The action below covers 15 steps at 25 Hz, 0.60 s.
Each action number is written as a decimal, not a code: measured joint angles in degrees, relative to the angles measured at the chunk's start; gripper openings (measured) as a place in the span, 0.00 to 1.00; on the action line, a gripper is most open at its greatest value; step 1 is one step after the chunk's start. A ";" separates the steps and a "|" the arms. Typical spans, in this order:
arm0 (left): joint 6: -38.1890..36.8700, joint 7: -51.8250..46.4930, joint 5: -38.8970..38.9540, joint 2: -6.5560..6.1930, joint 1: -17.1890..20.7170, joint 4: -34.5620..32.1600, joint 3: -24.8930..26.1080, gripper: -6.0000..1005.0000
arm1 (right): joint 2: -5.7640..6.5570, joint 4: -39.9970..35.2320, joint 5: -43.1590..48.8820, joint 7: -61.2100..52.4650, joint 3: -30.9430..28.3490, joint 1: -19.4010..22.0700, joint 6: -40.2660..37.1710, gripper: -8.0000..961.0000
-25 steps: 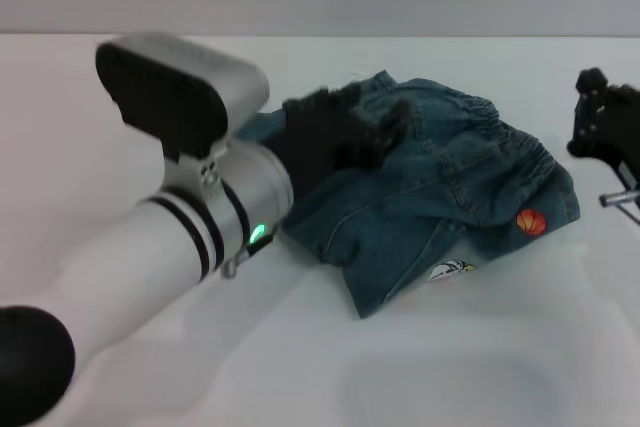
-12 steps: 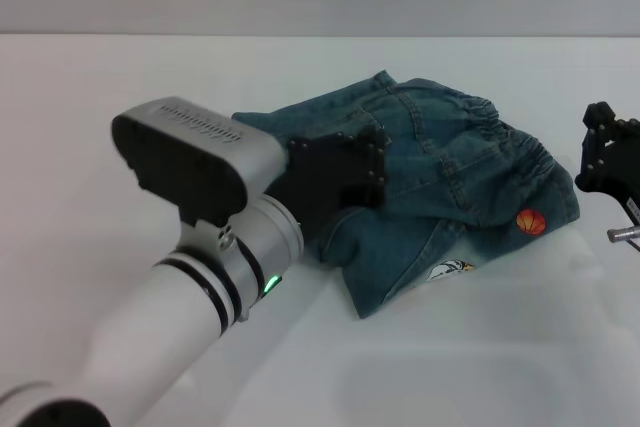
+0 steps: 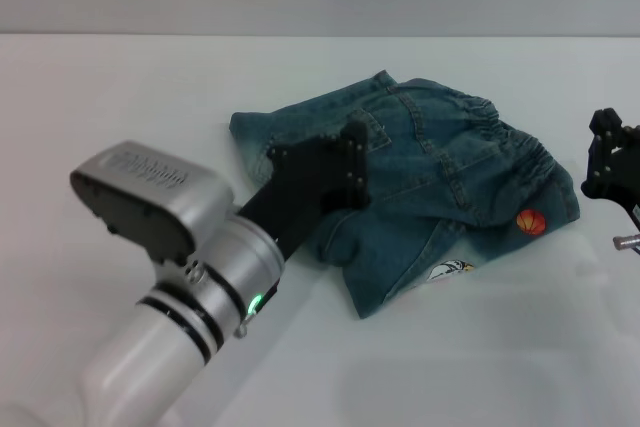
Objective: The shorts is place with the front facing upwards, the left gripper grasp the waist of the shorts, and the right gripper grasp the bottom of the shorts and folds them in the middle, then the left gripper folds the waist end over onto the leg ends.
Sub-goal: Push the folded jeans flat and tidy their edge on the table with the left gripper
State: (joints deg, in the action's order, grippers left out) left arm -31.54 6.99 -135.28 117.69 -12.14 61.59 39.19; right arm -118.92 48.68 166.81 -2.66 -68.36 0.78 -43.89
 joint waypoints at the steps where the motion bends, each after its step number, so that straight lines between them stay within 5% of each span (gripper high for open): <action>1: -3.03 -5.87 -3.05 0.10 -0.47 -3.15 -0.74 0.00 | -0.01 -0.15 0.00 -0.12 0.02 0.03 0.00 0.01; 6: -13.65 -23.62 -9.05 0.46 -5.29 -15.38 -4.66 0.01 | -0.07 -1.33 0.00 -3.13 0.33 0.35 -0.75 0.01; 15: -15.01 -28.76 -9.93 0.64 -10.43 -22.44 -11.59 0.03 | -0.08 -1.37 0.00 -3.93 1.36 3.74 -2.48 0.01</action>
State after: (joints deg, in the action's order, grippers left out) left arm -46.55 -21.77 -145.21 118.33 -22.57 39.16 27.60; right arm -119.00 47.31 166.82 -6.58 -67.01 4.52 -46.37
